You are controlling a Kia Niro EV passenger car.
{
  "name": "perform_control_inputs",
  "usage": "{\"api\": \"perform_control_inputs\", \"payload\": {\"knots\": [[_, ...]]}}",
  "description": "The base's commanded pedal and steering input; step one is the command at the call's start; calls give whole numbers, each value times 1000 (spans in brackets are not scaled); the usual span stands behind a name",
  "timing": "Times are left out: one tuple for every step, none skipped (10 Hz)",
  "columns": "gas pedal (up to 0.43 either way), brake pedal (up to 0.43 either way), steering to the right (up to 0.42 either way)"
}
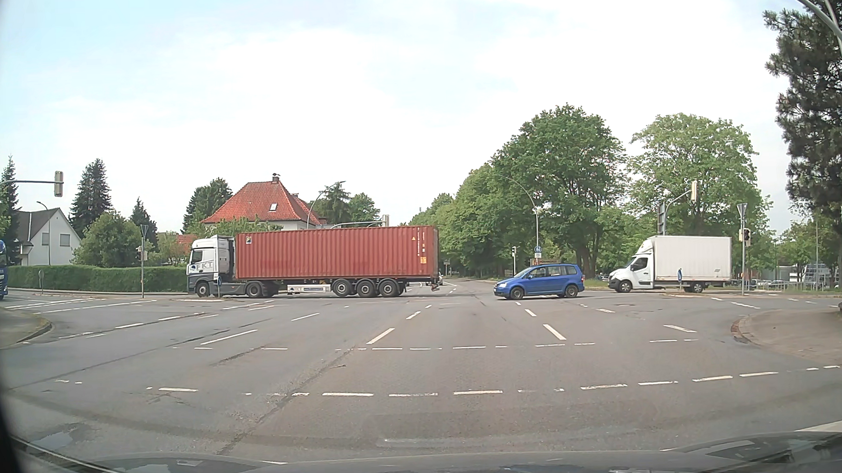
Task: Follow the waypoints while adhering to traffic rules and regulations
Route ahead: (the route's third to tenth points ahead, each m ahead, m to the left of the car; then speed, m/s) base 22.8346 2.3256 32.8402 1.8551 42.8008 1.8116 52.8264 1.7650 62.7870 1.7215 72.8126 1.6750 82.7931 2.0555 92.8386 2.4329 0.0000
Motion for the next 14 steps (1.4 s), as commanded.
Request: {"api": "perform_control_inputs", "payload": {"knots": [[0,0,0],[0,0,0],[0,0,0],[0,0,0],[0,0,0],[0,0,0],[0,0,0],[0,0,0],[0,0,0],[0,0,0],[0,0,0],[0,0,0],[0,0,0],[0,0,0]]}}
